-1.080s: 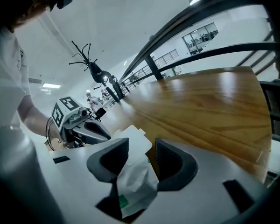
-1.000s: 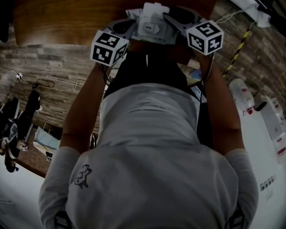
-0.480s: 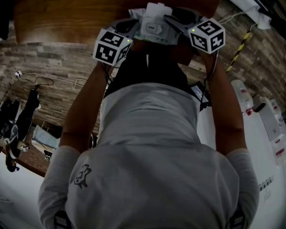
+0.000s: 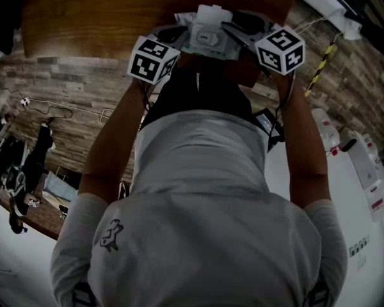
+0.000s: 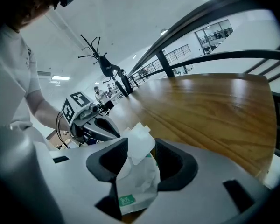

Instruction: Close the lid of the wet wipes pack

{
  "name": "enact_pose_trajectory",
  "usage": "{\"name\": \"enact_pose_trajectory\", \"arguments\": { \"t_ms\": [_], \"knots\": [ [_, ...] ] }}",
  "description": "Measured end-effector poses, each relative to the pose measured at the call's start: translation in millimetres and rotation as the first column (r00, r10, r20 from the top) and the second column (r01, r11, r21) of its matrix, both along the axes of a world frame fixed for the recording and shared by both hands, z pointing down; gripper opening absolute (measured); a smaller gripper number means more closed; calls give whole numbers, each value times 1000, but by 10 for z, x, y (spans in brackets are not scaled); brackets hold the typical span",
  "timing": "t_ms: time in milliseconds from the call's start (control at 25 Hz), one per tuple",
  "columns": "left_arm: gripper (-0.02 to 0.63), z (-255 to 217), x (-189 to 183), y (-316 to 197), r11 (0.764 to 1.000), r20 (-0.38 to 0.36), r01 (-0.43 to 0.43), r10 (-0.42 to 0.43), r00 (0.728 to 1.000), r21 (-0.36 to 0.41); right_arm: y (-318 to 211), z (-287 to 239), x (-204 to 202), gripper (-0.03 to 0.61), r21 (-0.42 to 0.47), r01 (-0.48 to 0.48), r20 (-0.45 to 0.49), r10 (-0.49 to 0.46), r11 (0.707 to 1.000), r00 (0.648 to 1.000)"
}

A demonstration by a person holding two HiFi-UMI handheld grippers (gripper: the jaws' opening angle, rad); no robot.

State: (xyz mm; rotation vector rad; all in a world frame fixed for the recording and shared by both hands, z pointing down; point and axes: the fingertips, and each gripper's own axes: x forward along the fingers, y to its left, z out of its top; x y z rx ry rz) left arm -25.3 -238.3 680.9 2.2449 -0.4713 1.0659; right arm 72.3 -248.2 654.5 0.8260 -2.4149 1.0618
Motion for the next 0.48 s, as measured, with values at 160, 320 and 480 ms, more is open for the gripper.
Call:
{"name": "enact_pose_trajectory", "arguments": {
  "t_ms": [160,320,480],
  "knots": [
    [9,3,22,2,1000,-1,-2,2,1000,-8,16,-81,25,173,5,-23,13,23,1000,1000],
    [9,2,36,2,1000,5,-19,19,1000,12,47,-174,6,173,19,-25,12,24,1000,1000],
    [9,5,45,12,999,14,-37,37,999,29,123,-243,-63,173,31,-12,8,12,999,1000]
  ]
}}
